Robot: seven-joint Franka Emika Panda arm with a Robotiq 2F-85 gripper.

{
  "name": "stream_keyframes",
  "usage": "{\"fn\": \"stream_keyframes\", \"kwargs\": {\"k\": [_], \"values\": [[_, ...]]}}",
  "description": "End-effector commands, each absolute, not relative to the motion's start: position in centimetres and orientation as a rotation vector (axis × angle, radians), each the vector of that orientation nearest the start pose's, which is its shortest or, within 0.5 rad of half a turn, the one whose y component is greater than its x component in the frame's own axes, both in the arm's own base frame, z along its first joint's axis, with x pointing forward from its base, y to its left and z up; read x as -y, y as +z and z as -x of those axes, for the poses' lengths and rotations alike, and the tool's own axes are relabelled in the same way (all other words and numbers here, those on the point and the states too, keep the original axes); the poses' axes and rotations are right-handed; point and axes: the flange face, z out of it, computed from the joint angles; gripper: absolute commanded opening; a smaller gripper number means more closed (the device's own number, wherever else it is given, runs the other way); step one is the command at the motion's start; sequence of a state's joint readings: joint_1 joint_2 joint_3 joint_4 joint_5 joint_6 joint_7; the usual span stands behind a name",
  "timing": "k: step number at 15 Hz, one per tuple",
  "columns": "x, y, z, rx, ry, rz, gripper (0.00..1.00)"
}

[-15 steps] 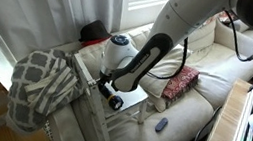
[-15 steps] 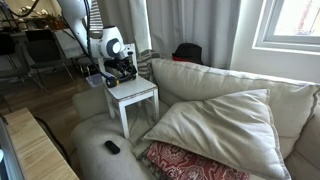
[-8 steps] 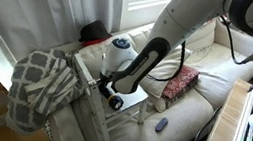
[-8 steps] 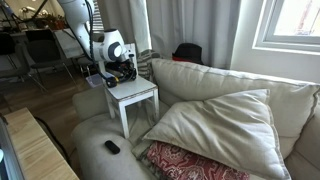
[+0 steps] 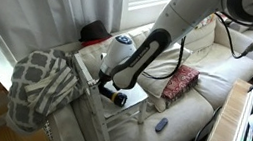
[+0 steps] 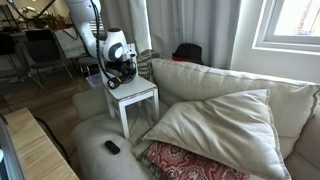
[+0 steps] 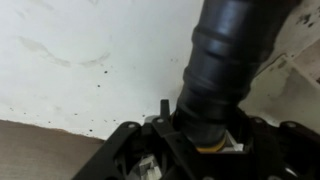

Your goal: Turn off the flashlight then set it upright on the seat of the wooden chair

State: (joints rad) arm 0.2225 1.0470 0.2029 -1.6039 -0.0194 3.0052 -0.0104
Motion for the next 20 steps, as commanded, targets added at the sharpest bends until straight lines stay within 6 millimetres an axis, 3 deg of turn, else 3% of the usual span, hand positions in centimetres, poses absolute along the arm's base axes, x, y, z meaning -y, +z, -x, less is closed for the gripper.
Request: {"fn": "stream_keyframes", "kwargs": {"k": [1, 7, 14, 20], "values": [[-25.4, 7.7, -64.2, 0.586, -0.54, 2.715, 0.3], [-21.9, 10.1, -64.4, 0.731, -0.651, 2.566, 0.3], [-18.8, 13.0, -62.1, 0.777, -0.875, 2.414, 0.3], [-17.0, 12.9, -59.6, 0.797, -1.011, 2.367, 0.3]]}}
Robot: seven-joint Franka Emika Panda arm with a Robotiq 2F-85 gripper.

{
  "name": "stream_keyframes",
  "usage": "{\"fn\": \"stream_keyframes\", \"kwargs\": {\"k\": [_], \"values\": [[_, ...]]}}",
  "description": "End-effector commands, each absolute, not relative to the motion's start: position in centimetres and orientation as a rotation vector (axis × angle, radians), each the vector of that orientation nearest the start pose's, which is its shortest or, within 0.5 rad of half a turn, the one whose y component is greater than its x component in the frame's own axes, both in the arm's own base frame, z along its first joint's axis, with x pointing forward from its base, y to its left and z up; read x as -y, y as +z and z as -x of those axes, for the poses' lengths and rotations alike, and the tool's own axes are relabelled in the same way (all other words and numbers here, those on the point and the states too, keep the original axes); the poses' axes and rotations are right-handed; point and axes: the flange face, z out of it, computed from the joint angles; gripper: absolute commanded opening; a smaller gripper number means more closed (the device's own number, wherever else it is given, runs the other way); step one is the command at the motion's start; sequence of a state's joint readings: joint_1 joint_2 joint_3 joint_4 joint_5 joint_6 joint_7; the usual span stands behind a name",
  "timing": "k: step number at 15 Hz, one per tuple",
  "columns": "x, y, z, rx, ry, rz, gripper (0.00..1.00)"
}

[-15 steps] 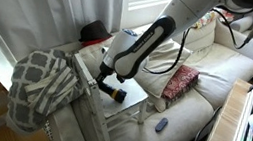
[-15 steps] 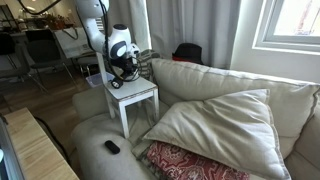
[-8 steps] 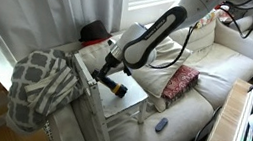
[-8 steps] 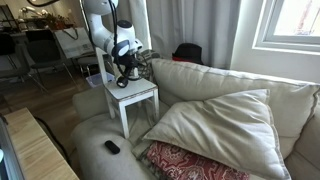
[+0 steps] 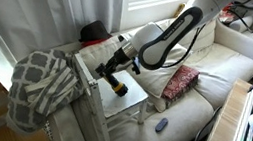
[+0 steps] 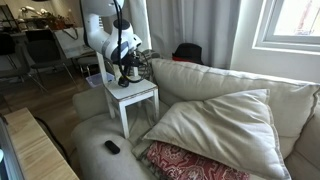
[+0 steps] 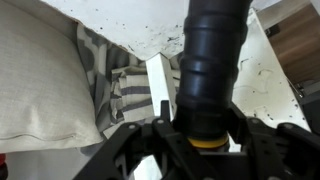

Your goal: Turn off the flashlight then set it upright on the seat of the wooden chair

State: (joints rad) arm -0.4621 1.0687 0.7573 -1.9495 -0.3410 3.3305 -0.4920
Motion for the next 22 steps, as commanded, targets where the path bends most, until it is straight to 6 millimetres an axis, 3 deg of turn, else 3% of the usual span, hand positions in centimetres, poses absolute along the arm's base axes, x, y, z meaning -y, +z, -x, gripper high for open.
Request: {"fn": "stream_keyframes", "kwargs": {"k": [1, 5, 6, 12, 13, 22], "values": [[-16.9, 12.9, -59.2, 0.787, -1.043, 2.354, 0.3], [-16.0, 13.2, -58.1, 0.752, -1.16, 2.351, 0.3], [-16.5, 12.6, -58.6, 0.76, -1.116, 2.35, 0.55], [-16.4, 12.5, -58.3, 0.745, -1.138, 2.352, 0.55], [-16.4, 12.5, -58.3, 0.745, -1.138, 2.352, 0.3], [-17.4, 13.5, -57.7, 0.783, -1.258, 2.177, 0.3]]}}
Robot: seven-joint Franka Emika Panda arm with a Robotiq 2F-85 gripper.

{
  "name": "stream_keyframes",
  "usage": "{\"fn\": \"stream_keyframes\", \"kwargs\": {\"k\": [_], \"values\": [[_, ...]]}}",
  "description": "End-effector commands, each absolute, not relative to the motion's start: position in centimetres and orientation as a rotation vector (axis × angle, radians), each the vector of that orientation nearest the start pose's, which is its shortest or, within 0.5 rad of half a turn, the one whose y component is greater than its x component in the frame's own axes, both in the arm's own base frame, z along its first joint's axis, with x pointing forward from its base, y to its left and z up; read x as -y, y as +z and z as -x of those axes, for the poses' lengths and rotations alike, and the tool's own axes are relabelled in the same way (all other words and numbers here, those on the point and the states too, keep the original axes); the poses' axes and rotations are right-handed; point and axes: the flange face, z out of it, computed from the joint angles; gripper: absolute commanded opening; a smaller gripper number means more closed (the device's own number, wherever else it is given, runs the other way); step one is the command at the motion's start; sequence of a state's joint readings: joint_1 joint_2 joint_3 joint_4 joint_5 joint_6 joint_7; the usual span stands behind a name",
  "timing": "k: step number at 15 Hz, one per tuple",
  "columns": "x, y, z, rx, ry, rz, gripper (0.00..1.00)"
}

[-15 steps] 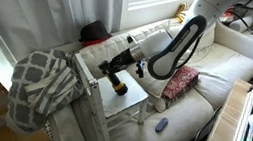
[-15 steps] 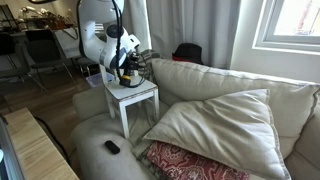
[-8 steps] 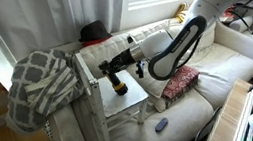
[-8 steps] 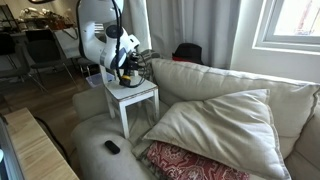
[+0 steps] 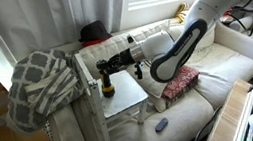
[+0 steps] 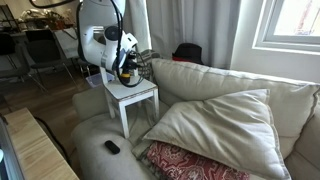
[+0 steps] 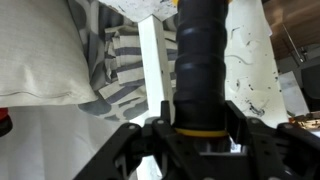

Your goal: Turn off the flashlight then set it upright on the seat of the wooden chair

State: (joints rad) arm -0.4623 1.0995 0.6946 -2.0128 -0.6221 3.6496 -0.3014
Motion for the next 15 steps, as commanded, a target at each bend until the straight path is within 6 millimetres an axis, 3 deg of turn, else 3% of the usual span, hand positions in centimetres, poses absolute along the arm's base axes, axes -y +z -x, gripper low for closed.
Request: {"fn": "stream_keyframes", "kwargs": {"k": [1, 9, 15], "values": [[-17.4, 13.4, -57.6, 0.8, -1.264, 2.169, 0.3], [-16.9, 13.8, -58.0, 0.912, -1.331, 2.133, 0.3], [-16.4, 12.6, -58.0, 0.964, -1.369, 2.106, 0.3]]}}
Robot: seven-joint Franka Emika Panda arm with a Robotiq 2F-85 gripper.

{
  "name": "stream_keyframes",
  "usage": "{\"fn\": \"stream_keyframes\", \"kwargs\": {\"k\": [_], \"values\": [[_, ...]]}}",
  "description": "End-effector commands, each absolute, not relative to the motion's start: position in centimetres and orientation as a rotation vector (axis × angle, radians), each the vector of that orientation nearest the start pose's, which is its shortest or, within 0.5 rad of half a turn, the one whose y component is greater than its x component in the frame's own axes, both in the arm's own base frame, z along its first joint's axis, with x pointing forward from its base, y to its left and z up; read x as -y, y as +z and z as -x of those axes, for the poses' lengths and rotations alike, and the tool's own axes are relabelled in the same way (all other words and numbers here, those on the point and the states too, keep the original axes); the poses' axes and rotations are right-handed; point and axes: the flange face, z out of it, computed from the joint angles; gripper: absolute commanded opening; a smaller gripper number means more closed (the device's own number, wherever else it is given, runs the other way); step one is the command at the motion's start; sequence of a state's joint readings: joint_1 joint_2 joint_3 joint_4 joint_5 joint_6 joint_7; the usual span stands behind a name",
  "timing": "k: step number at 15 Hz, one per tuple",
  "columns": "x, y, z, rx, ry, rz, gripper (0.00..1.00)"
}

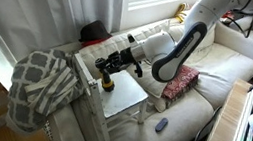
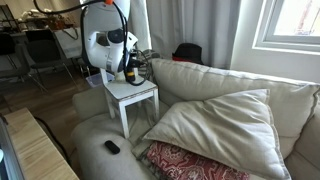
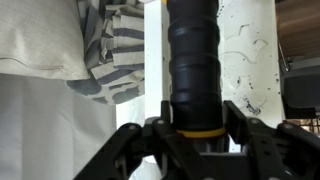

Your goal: Turn off the flashlight then set it upright on the seat of the wooden chair

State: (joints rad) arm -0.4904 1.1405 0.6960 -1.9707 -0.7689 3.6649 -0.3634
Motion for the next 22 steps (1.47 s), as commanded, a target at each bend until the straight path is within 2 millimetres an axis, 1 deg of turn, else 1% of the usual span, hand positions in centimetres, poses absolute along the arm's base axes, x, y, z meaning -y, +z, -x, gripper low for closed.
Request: {"fn": "stream_keyframes", "kwargs": {"k": [1, 3, 7, 8, 9, 12, 16, 18, 22], "values": [[-16.3, 12.3, -57.9, 0.969, -1.365, 2.107, 0.3], [-16.0, 11.5, -57.7, 0.968, -1.357, 2.11, 0.3], [-15.3, 11.0, -57.3, 0.97, -1.349, 2.106, 0.3], [-15.2, 11.0, -57.3, 0.972, -1.345, 2.107, 0.8], [-15.1, 11.0, -57.3, 0.968, -1.346, 2.105, 0.82], [-14.8, 11.1, -57.4, 0.967, -1.351, 2.102, 1.0], [-14.5, 11.4, -57.6, 0.967, -1.35, 2.108, 1.0], [-13.7, 11.6, -57.7, 0.923, -1.328, 2.142, 1.0], [-10.4, 12.6, -57.6, 0.811, -1.279, 2.225, 1.0]]}}
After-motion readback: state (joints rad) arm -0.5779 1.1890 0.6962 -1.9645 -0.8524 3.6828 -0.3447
